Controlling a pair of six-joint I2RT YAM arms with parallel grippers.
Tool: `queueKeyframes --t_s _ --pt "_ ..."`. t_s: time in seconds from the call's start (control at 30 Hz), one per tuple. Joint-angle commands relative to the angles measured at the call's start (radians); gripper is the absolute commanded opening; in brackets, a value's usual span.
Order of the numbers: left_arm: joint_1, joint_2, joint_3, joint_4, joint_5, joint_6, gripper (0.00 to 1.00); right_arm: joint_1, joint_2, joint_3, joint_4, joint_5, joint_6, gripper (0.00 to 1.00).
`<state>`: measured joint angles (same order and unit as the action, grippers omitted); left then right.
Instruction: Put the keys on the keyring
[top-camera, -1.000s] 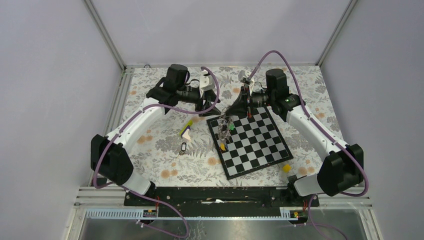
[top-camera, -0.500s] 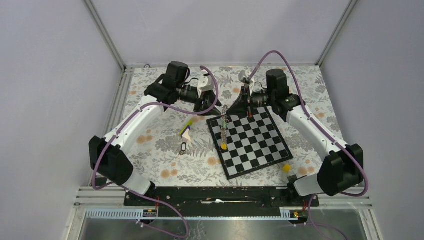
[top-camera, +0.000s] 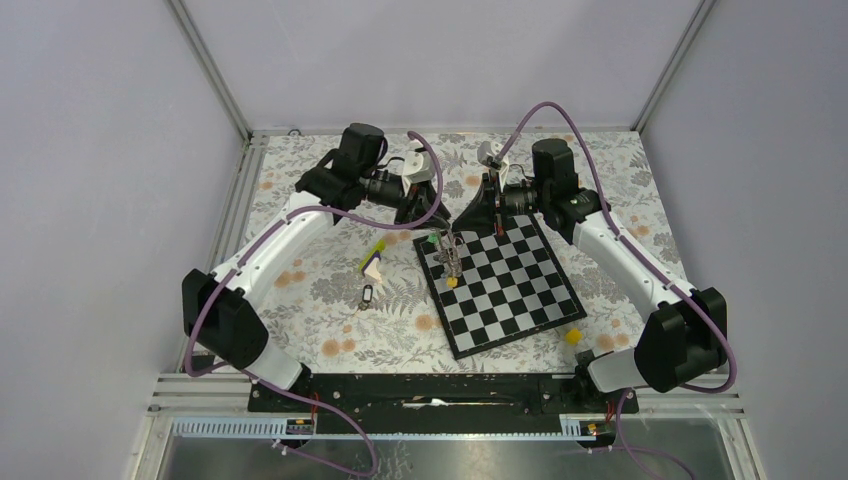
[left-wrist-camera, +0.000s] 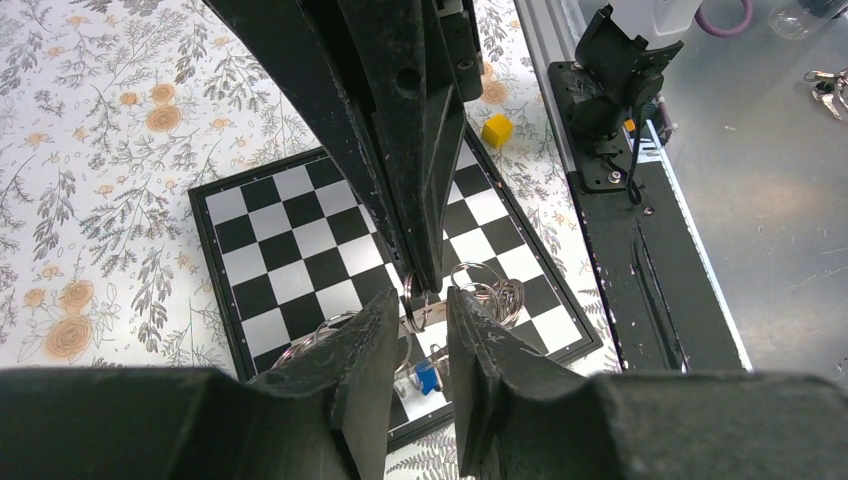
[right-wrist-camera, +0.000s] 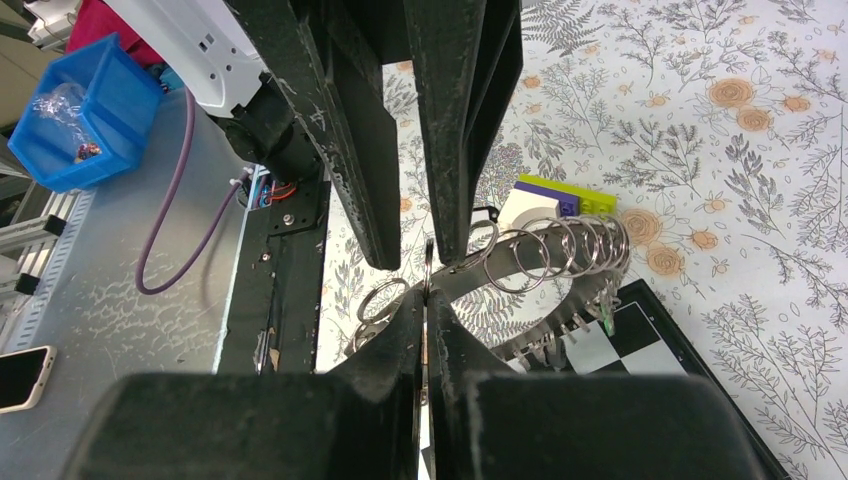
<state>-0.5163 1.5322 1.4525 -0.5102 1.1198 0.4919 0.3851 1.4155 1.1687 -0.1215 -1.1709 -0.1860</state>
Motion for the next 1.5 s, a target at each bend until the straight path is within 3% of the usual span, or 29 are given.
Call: queueKeyframes --t_s 0.0,0.37,0.53,0.87,1.13,1.47 --pt "-0.005 0.004 0.006 0.042 0.013 0.002 0.30 -0.005 -0.042 0.003 0.053 -0.030 0.000 0.00" --pt "-0.005 -0.006 -0.017 0.043 -0.017 0.017 0.17 -0.006 -0.043 -0.003 0.054 -0.027 -0.003 0.00" --pt "-0.005 -0.020 -0.031 0.042 -0.028 0.023 0.00 -0.006 -0.043 0.000 0.054 -0.021 -0.001 0.00" --pt "-0.021 -0.025 0.049 -0.091 -0.188 0.001 0.00 -0.008 -0.050 -0.013 0.058 0.047 -0.002 0.10" --pt "-0.033 -0.063 0.099 -0.279 -0.210 0.258 0.00 -0.012 -0.057 -0.008 0.059 0.073 0.004 0.33" --pt "-0.033 -0.075 0.130 -0.580 -0.108 0.807 0.00 -0.027 -0.072 -0.022 0.054 0.063 0.005 0.38"
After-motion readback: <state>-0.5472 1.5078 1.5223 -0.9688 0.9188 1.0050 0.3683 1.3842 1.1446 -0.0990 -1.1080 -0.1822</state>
